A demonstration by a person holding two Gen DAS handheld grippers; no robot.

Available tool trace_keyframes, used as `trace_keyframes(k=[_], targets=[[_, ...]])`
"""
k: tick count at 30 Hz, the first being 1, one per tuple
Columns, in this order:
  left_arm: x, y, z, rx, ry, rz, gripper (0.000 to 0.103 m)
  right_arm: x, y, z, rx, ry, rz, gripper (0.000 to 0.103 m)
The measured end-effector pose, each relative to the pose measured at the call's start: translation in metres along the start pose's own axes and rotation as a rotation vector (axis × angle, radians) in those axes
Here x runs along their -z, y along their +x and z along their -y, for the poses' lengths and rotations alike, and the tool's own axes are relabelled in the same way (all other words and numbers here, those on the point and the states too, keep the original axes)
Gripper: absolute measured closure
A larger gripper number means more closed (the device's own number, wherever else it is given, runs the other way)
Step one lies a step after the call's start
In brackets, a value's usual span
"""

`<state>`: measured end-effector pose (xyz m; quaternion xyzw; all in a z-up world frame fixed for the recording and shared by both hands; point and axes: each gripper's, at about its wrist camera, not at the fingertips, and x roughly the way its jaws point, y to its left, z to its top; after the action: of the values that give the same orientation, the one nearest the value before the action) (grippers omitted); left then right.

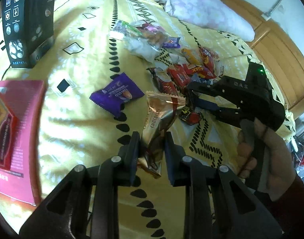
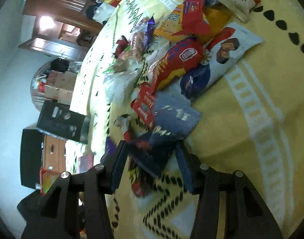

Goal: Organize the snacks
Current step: 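Grasp the blue packet with the right tool while the left tool holds the gold wrapper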

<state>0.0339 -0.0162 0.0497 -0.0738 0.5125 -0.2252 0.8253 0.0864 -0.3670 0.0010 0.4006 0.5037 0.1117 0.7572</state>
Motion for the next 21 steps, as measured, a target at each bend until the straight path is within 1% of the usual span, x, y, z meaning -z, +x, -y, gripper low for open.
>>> trace_keyframes(k=[1, 5, 7, 10, 12, 15, 21], targets=[[-0.001, 0.0, -0.001, 0.001, -0.001, 0.002, 0.078, -0.003, 0.002, -0.002, 0.006, 0.0, 0.006, 0.052], [-0.003, 0.002, -0.002, 0.006, -0.009, 0.004, 0.078, -0.008, 0.013, -0.012, 0.082, -0.075, 0.02, 0.054], [-0.004, 0.003, -0.003, 0.004, -0.014, 0.002, 0.078, -0.009, 0.017, -0.019, 0.131, -0.154, 0.032, 0.058], [-0.004, 0.003, -0.002, -0.006, -0.009, 0.01, 0.078, -0.004, 0.021, -0.022, 0.17, -0.244, 0.045, 0.068], [-0.005, 0.004, -0.002, -0.01, -0.013, 0.01, 0.078, -0.002, 0.018, -0.018, 0.15, -0.251, 0.053, 0.07], [-0.006, -0.001, -0.002, -0.019, -0.017, 0.021, 0.078, 0.002, 0.007, -0.019, 0.13, -0.276, 0.07, 0.071], [-0.013, -0.033, 0.01, -0.062, 0.022, 0.104, 0.078, 0.017, -0.036, -0.045, 0.078, -0.366, 0.144, 0.071]])
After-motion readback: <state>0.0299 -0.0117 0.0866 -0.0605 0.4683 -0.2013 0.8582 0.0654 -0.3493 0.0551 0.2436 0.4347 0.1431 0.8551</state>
